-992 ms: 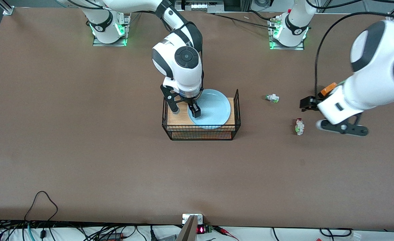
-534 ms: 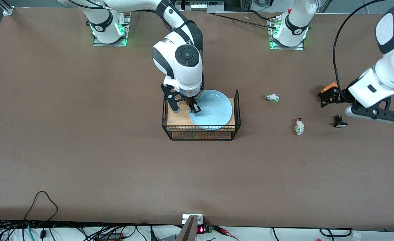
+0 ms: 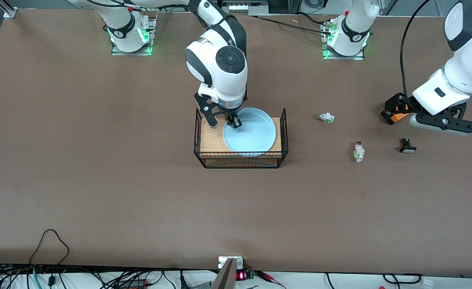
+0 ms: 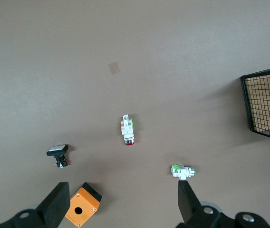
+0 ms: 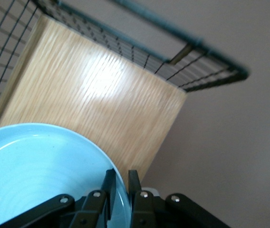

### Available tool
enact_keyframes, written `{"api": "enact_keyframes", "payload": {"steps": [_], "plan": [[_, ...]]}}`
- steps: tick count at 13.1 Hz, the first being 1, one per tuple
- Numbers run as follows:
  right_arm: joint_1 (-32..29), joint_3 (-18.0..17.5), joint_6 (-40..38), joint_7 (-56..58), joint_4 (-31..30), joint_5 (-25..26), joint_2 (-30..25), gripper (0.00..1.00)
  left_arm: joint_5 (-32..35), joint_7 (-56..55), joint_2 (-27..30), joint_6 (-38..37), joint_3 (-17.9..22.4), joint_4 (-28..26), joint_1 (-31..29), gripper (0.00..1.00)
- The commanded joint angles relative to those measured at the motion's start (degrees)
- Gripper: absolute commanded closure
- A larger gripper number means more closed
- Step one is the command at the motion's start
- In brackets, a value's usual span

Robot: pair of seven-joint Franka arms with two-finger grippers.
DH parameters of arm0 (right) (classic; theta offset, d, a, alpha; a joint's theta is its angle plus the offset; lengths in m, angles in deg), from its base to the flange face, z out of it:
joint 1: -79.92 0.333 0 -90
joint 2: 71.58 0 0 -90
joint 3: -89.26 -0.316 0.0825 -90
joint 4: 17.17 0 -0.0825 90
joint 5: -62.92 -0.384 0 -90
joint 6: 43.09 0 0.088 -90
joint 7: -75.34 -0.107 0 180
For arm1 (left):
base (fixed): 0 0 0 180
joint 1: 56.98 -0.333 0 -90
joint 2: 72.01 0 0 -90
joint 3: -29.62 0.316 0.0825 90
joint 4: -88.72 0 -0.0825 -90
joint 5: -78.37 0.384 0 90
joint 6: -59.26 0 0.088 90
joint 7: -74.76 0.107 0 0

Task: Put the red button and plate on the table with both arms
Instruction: 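Retract the left gripper while the right gripper grips the plate rim, then lift the light blue plate off the basket with the right gripper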

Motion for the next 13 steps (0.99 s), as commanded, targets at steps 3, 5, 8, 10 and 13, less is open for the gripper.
{"api": "enact_keyframes", "payload": {"steps": [3,5,8,10,13], "plan": [[-0.8,0.5,-6.6,-1.5,0.2,0.3,-3.5,1.0,0.8,1.8,0.1,-0.5,-0.1,1.1,0.4,0.0],[-1.1,1.1,-8.0,-1.6,0.3,-3.6,-6.0,1.0,0.8,1.9,-0.1,-0.5,-0.1,1.1,0.3,0.0],[-3.7,1.2,-8.9,-1.7,0.3,-9.3,-9.1,1.0,0.7,1.8,-0.1,-0.6,-0.1,1.1,0.2,0.0],[-5.0,1.2,-9.6,-1.9,0.3,-12.0,-10.7,1.0,0.6,1.6,-0.1,-1.1,-0.1,1.1,0.2,0.0],[-7.4,1.2,-10.4,-4.5,0.6,-16.6,-12.6,1.0,0.6,1.5,-0.1,-1.3,-0.1,1.1,0.2,0.0]]}}
